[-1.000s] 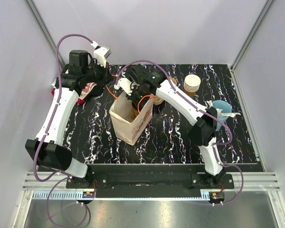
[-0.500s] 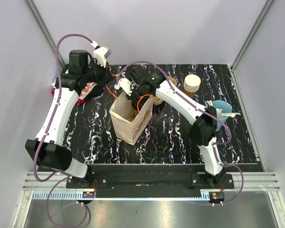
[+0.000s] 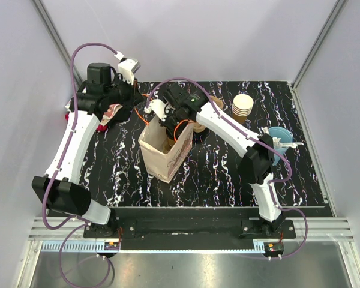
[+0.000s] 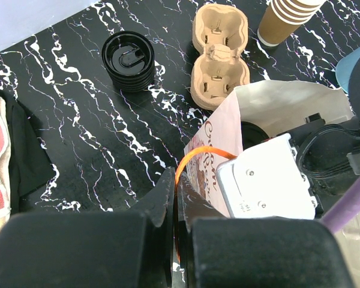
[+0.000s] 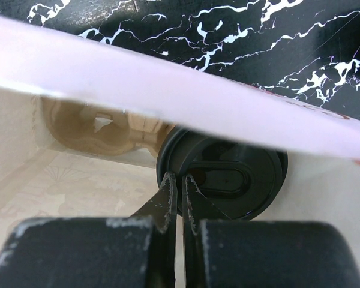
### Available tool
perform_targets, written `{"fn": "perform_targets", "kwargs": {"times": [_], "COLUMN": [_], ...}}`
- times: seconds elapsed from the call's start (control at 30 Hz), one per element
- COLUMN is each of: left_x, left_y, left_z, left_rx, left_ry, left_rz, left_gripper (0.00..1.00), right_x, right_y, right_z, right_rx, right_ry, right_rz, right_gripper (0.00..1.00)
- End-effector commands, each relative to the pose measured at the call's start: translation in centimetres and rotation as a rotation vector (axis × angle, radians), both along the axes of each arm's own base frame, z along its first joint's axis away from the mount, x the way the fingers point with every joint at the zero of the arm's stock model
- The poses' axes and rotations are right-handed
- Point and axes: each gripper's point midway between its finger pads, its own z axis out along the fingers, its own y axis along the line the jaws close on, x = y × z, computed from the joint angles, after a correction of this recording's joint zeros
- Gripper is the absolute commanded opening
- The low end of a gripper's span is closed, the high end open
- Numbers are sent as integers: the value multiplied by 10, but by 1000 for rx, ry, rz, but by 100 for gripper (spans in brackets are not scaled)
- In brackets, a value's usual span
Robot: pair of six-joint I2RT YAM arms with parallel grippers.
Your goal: Pack the takeout coffee
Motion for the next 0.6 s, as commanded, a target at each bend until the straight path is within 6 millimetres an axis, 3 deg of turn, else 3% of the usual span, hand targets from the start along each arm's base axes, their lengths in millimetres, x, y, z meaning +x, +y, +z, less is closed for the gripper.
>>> {"fn": "perform_targets", "kwargs": {"times": [0.0, 0.57], "left_x": [-2, -4], "left_y": [-1, -1], "left_z": [21, 24], "left_rx": [-26, -29], "left_ry": [-69, -76], "left_rz": [-11, -13], "left_gripper": [0, 0], "right_x": [6, 5], "right_y": [-1, 1], "right_z": [27, 19], "right_rx": [60, 64], "right_ry": [-56, -42], "right_rz": [-22, -23], "right_gripper": [0, 0]}}
